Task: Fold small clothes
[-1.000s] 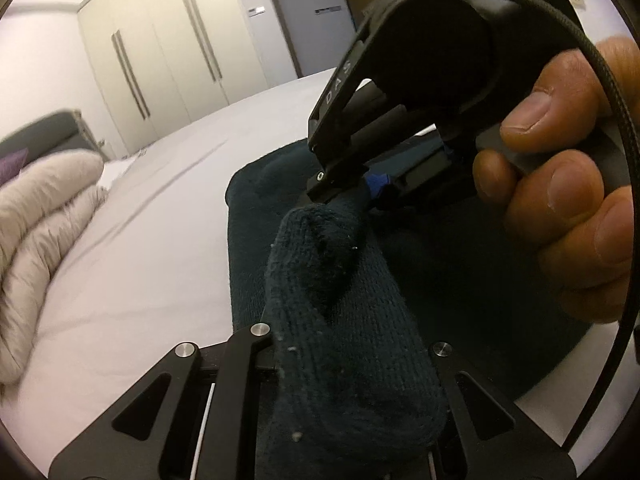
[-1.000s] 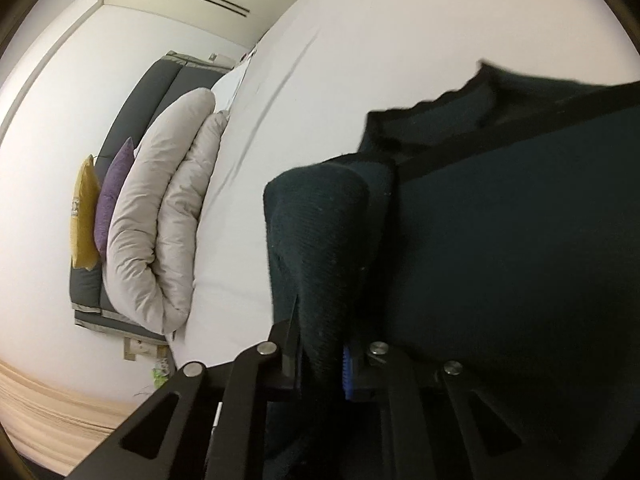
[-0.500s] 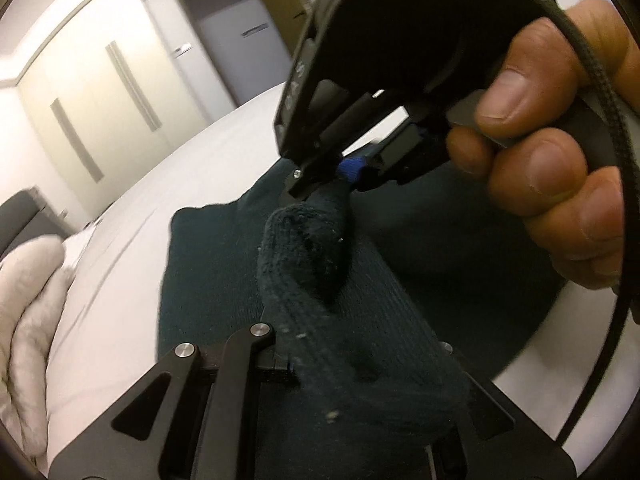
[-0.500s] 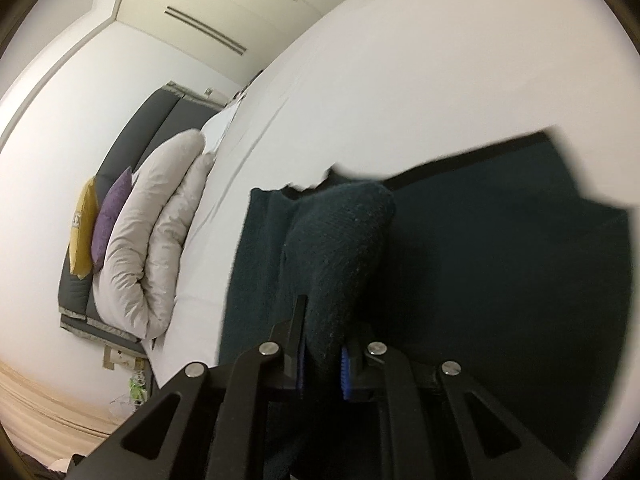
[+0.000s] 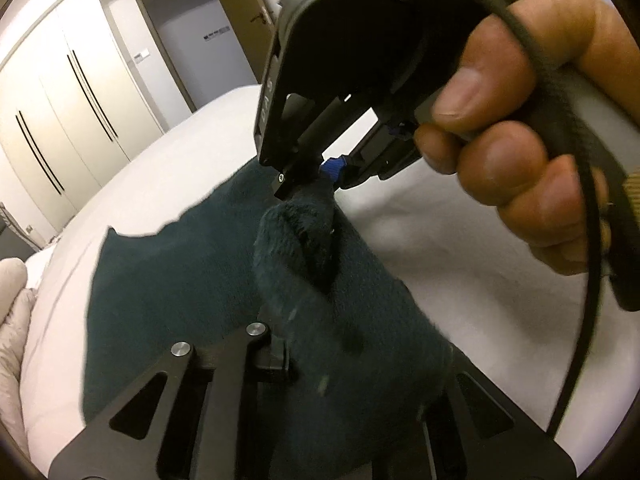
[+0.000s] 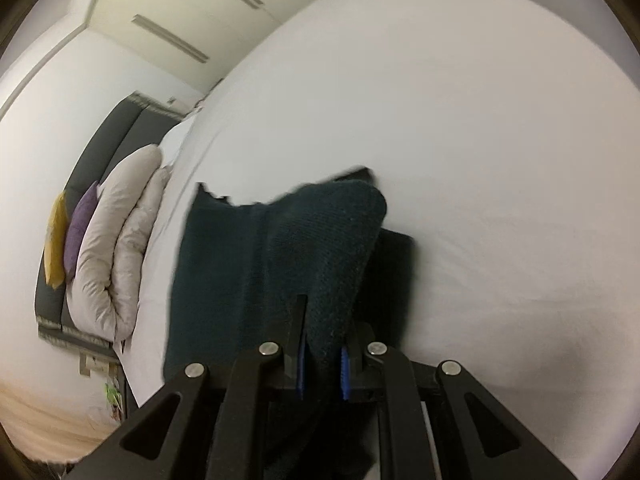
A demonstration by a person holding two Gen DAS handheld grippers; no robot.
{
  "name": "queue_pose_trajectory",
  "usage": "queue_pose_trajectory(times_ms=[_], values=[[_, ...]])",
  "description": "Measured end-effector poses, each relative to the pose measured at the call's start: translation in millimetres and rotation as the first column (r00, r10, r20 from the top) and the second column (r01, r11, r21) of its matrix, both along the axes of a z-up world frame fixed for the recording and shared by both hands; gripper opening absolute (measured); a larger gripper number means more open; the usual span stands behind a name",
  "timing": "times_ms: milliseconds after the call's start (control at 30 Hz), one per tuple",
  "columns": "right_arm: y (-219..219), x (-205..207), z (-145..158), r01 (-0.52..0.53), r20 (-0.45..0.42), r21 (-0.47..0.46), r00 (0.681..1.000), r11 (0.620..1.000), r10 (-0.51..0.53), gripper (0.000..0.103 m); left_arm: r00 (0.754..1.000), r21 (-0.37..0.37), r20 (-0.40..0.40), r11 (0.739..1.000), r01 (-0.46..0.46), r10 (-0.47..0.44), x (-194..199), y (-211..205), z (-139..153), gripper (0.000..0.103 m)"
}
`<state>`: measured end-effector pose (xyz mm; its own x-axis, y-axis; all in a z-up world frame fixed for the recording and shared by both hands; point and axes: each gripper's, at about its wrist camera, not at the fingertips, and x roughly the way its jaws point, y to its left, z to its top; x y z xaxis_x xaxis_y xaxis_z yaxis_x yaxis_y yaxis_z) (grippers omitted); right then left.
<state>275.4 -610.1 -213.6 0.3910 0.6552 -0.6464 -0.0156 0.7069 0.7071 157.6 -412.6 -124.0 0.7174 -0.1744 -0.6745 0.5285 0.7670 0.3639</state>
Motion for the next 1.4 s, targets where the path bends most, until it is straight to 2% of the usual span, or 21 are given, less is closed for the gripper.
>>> queue_pose_trajectory(times_ms=[100,133,167,200,267,300,367,433,600,667,700,733,833,933,1033,1133,1200,1233,1267,1300,1400], values=[[-5,0,-16,0.043,-0.027,0.066,0.999,0.997,-0.042,0.016,0.999,-0.016,-0.041,1.0,0.015,-0.016,-4,13,4,0.022],[-6,-2,-16,0.058,-0.031,0.093,0.998,0.994,-0.055,0.021,0.997,-0.043,-0.075,0.999,0.028,-0.031,-8,22,10,0.025],[-7,-5,-15,0.066,-0.031,0.106,0.998,0.992,-0.063,0.025,0.994,-0.072,-0.097,0.997,0.039,-0.046,-18,37,9,0.034],[-9,-8,-13,0.074,-0.028,0.115,0.997,0.991,-0.071,0.029,0.99,-0.108,-0.125,0.993,0.051,-0.064,-27,52,15,0.058],[-14,-21,-6,0.098,-0.014,0.135,0.995,0.986,-0.097,0.047,0.987,-0.191,-0.139,0.98,0.058,-0.086,-45,85,27,0.078],[-16,-29,-4,0.112,-0.011,0.145,0.994,0.983,-0.112,0.055,0.986,-0.223,-0.142,0.973,0.053,-0.086,-50,99,33,0.078],[-16,-48,-2,0.13,-0.016,0.157,0.992,0.979,-0.129,0.056,0.987,-0.276,-0.14,0.96,0.037,-0.078,-57,122,40,0.078],[-8,-70,1,0.129,-0.018,0.161,0.992,0.979,-0.128,0.056,0.993,-0.296,-0.119,0.955,-0.017,-0.019,-46,147,49,0.078],[8,-103,5,0.131,-0.02,0.134,0.991,0.982,-0.129,0.056,0.993,-0.277,-0.089,0.955,-0.103,0.081,-4,173,57,0.077],[18,-110,4,0.107,-0.021,0.088,0.994,0.99,-0.105,0.04,0.991,-0.253,-0.103,0.961,-0.113,0.089,11,174,52,0.077],[23,-112,3,0.107,-0.025,0.048,0.994,0.993,-0.106,0.023,0.988,-0.231,-0.121,0.966,-0.12,0.093,21,176,45,0.077],[23,-113,0,0.117,-0.034,0.021,0.993,0.993,-0.116,0.019,0.986,-0.212,-0.134,0.969,-0.13,0.103,26,175,40,0.077],[12,-119,-7,0.163,-0.044,0.062,0.986,0.985,-0.161,0.015,0.975,-0.198,-0.189,0.968,-0.152,0.115,41,179,20,0.077],[7,-123,-21,0.199,-0.056,0.111,0.98,0.974,-0.194,0.014,0.976,-0.21,-0.191,0.967,-0.145,0.105,28,179,5,0.078],[-6,-133,-45,0.252,-0.074,0.232,0.968,0.94,-0.241,0.01,0.978,-0.219,-0.19,0.967,-0.13,0.089,26,183,-8,0.082],[-10,-137,-52,0.268,-0.07,0.31,0.963,0.912,-0.26,0.011,0.963,-0.256,-0.251,0.953,-0.163,0.098,38,194,-17,0.093],[-9,-138,-45,0.272,-0.073,0.287,0.962,0.919,-0.262,0.015,0.94,-0.326,-0.328,0.923,-0.205,0.093,44,209,-18,0.093],[-9,-140,-38,0.276,-0.073,0.263,0.961,0.925,-0.266,0.021,0.938,-0.338,-0.329,0.915,-0.22,0.104,41,214,-13,0.093],[-10,-144,-28,0.286,-0.064,0.208,0.958,0.935,-0.279,0.033,0.945,-0.338,-0.306,0.914,-0.226,0.12,38,217,-7,0.092],[-10,-148,-20,0.292,-0.048,0.156,0.956,0.944,-0.288,0.04,0.957,-0.337,-0.256,0.916,-0.219,0.135,33,220,2,0.092],[-10,-161,19,0.35,0.041,-0.08,0.937,0.933,-0.348,0.043,0.978,-0.338,-0.141,0.922,-0.192,0.152,28,221,24,0.092]])
